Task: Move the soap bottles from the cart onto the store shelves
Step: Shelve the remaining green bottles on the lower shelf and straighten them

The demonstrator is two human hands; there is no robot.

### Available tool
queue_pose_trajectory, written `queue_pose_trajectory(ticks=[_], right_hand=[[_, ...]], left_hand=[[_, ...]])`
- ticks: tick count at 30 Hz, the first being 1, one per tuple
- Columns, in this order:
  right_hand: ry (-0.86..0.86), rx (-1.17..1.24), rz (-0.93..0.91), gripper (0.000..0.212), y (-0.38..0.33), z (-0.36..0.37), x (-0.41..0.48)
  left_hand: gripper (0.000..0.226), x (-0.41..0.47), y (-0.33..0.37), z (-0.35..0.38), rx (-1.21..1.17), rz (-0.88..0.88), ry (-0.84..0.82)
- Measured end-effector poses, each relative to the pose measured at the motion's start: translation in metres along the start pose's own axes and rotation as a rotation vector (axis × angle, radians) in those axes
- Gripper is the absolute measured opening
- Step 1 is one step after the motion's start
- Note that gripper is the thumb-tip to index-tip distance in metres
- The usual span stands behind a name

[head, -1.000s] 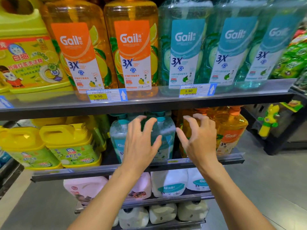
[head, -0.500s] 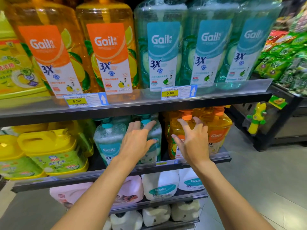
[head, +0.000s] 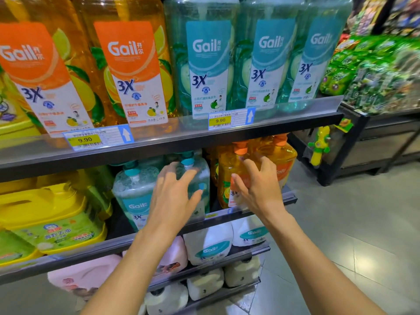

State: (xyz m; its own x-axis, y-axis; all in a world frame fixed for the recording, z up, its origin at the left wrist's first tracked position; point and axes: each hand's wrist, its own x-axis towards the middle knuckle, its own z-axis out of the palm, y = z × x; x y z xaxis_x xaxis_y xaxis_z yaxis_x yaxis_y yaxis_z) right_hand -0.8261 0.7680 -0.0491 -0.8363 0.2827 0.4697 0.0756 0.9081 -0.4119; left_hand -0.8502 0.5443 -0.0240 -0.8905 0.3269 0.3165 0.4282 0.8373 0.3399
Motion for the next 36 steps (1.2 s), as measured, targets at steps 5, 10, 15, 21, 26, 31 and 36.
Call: queue_pose_trajectory(ticks=[5, 10, 15, 21, 26, 31, 36], right_hand=[[0.036, 0.001, 0.005, 0.051, 0.019, -0.013, -0.006], [0.045, -0.02, 0.066, 0.051, 0.046, -0.027, 0.009], [0.03, -0.079, 0.025, 0.054, 0.081, -0.037, 0.033], [-0.214, -0.13, -0.044, 0.065, 0.102, -0.039, 0.061], [-0.236, -0.139, -0.07, 0.062, 0.104, -0.038, 0.064], [-0.207, -0.156, -0.089, 0.062, 0.105, -0.039, 0.064], [-0.195, -0.241, -0.114, 0.064, 0.106, -0.04, 0.062]], left_hand=[[0.035, -0.012, 0.032, 0.005, -0.142, 0.11, 0.262], [0.05, 0.017, 0.073, 0.024, -0.092, 0.144, 0.139], [0.06, 0.05, 0.108, 0.047, 0.033, 0.048, 0.06], [0.067, 0.075, 0.133, 0.074, 0.162, -0.082, -0.026], [0.066, 0.08, 0.134, 0.074, 0.107, -0.126, -0.07], [0.066, 0.077, 0.135, 0.069, 0.111, -0.134, -0.086], [0.066, 0.076, 0.139, 0.073, 0.119, -0.168, -0.076]])
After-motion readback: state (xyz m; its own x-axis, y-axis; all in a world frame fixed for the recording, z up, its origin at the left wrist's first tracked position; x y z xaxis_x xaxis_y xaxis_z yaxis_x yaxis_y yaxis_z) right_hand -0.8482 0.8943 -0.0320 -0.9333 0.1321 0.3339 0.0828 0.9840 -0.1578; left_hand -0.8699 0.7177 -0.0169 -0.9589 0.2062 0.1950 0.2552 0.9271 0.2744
